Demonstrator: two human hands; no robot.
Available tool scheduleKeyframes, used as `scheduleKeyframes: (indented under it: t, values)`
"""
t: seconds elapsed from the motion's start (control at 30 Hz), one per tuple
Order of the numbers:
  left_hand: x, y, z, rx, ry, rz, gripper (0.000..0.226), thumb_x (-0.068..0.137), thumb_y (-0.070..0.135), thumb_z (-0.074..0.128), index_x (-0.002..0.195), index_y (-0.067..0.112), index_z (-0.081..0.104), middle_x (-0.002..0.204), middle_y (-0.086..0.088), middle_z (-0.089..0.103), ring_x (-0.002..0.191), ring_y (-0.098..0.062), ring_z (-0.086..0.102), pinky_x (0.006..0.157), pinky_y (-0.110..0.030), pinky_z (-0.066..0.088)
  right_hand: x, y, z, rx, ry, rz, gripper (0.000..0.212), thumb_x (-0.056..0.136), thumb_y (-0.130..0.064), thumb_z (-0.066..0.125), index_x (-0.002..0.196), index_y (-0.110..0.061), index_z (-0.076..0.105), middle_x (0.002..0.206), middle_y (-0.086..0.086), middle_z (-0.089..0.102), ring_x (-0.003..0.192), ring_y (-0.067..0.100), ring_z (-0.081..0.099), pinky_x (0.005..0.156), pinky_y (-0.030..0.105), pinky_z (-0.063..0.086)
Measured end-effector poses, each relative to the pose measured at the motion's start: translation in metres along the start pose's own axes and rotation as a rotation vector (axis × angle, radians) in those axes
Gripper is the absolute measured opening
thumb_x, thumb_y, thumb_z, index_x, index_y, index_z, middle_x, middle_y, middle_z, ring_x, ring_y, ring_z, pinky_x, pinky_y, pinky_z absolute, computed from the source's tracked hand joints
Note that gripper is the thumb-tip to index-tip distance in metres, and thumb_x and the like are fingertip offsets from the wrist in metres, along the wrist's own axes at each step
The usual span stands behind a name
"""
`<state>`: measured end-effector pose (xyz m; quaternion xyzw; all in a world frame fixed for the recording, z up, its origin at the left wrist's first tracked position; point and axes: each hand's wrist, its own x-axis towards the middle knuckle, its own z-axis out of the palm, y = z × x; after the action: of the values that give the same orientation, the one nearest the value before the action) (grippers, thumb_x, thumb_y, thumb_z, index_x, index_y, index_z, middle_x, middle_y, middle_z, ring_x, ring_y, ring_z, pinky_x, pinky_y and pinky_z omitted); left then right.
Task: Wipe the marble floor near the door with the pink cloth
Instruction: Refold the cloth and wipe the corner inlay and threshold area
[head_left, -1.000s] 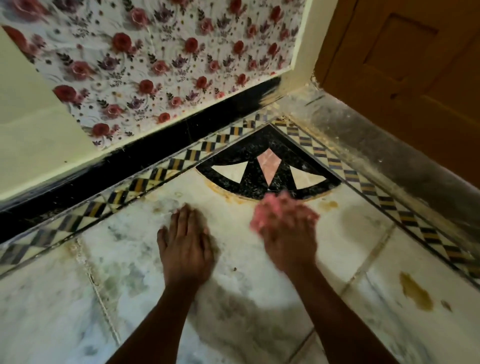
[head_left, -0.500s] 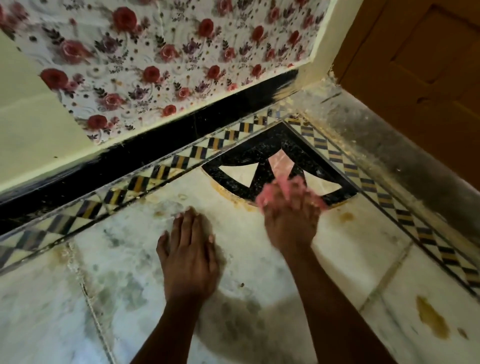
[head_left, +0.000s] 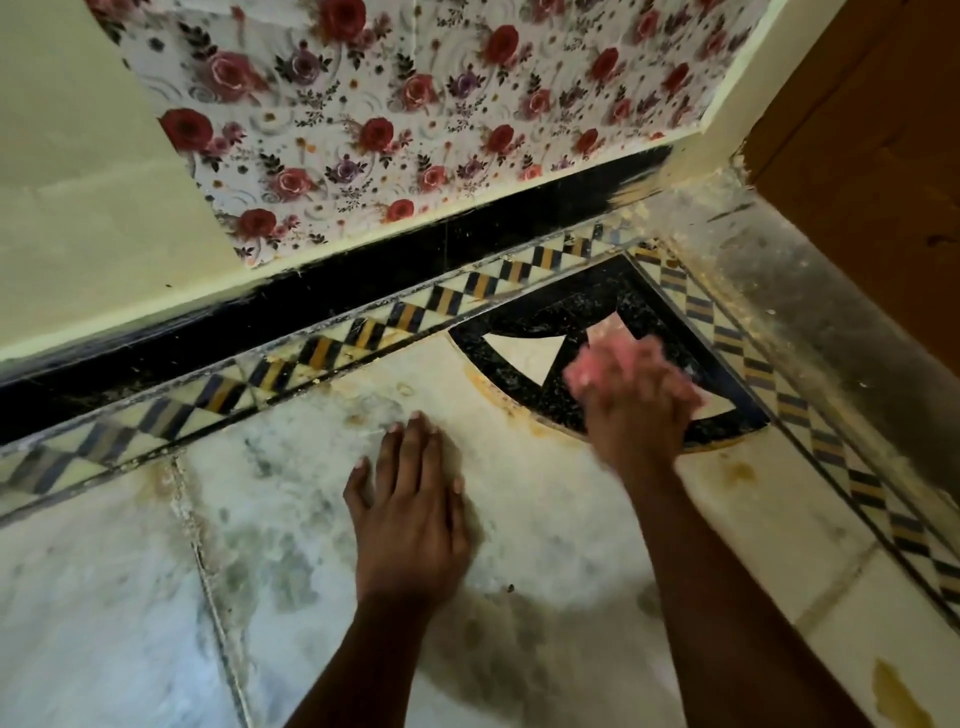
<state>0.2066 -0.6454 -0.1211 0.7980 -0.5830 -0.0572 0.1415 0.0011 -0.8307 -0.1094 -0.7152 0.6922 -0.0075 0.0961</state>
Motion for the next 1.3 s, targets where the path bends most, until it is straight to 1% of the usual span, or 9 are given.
scheduleKeyframes:
  t: [0.07,0.13,0.33,0.47,0.6,0.8,0.93,1.07,1.3]
  values:
    - [0.000,-0.001,0.001,0.004,-0.002,0.005,0.066,0.103,0.041,0.035,0.162,0.013,0.042,0.175,-0.008,0.032,0.162,-0.029,0.030,0.123,-0.057,0.025,0.047,-0.027,-0.009,0.099,0.026,0.249,0.062,0.110,-0.062,0.022,0.168,-0.045,0.008,0.180,0.014,0.000,0.163,0.047,0.006,0.127,0.072,0.007]
    - [0.000,-0.003,0.001,0.009,-0.006,0.003,0.066,0.102,0.041,0.035,0.161,0.013,0.043,0.174,-0.008,0.034,0.161,-0.029,0.031,0.123,-0.057,0.026,0.073,-0.064,-0.009,0.098,0.020,0.214,0.059,0.110,-0.057,0.028,0.166,-0.043,0.016,0.179,0.015,0.004,0.162,0.048,0.007,0.125,0.075,0.009]
    - [0.000,-0.001,-0.001,-0.003,-0.002,-0.004,0.065,0.100,0.039,0.042,0.159,0.014,0.047,0.173,-0.007,0.036,0.161,-0.028,0.033,0.122,-0.057,0.028,0.005,-0.049,0.012,-0.060,-0.025,-0.516,0.064,0.106,-0.069,0.005,0.166,-0.052,0.020,0.181,-0.005,0.008,0.167,0.027,0.006,0.132,0.056,0.007]
    - [0.001,-0.001,0.001,0.015,0.015,0.005,0.064,0.101,0.038,0.043,0.159,0.012,0.048,0.173,-0.009,0.037,0.160,-0.029,0.034,0.121,-0.057,0.028,0.022,0.014,0.003,-0.053,0.058,-0.135,0.063,0.107,-0.063,0.016,0.166,-0.043,0.026,0.177,0.010,0.022,0.158,0.040,0.029,0.125,0.060,0.027]
    - [0.000,-0.003,0.004,0.009,0.009,0.009,0.064,0.101,0.040,0.039,0.158,0.011,0.048,0.173,-0.009,0.037,0.160,-0.030,0.034,0.120,-0.057,0.027,0.094,-0.025,-0.007,0.104,-0.007,0.257,0.064,0.109,-0.063,0.020,0.169,-0.044,0.006,0.180,0.014,-0.005,0.163,0.048,-0.003,0.123,0.076,-0.004]
    - [0.001,-0.002,0.003,0.006,0.016,0.005,0.067,0.101,0.042,0.034,0.160,0.012,0.045,0.174,-0.009,0.035,0.160,-0.031,0.034,0.120,-0.058,0.027,0.035,-0.042,0.001,0.020,-0.136,-0.277,0.060,0.108,-0.067,0.015,0.166,-0.056,0.001,0.180,-0.006,-0.012,0.165,0.032,-0.012,0.130,0.063,-0.004]
    - [0.002,0.000,0.001,0.008,0.012,-0.004,0.066,0.103,0.041,0.036,0.161,0.013,0.045,0.174,-0.007,0.035,0.160,-0.030,0.034,0.119,-0.057,0.027,-0.003,0.049,0.013,-0.028,-0.100,-0.045,0.086,0.090,-0.078,-0.022,0.165,-0.055,0.012,0.181,0.002,0.004,0.164,0.040,0.010,0.126,0.067,0.016]
    - [0.001,-0.003,0.003,0.037,-0.006,-0.011,0.066,0.102,0.042,0.034,0.162,0.014,0.042,0.175,-0.006,0.034,0.160,-0.030,0.032,0.119,-0.058,0.029,0.038,0.038,-0.004,0.184,-0.067,0.346,0.066,0.106,-0.071,0.015,0.168,-0.051,0.004,0.180,0.009,-0.014,0.163,0.047,-0.010,0.125,0.073,-0.007]
    - [0.002,-0.001,0.002,0.019,0.013,0.015,0.066,0.102,0.042,0.035,0.159,0.010,0.045,0.173,-0.010,0.036,0.158,-0.034,0.033,0.118,-0.060,0.030,-0.061,0.026,0.002,0.068,-0.158,-0.141,0.065,0.100,-0.079,0.008,0.162,-0.064,-0.003,0.179,-0.009,-0.019,0.164,0.031,-0.017,0.129,0.060,-0.008]
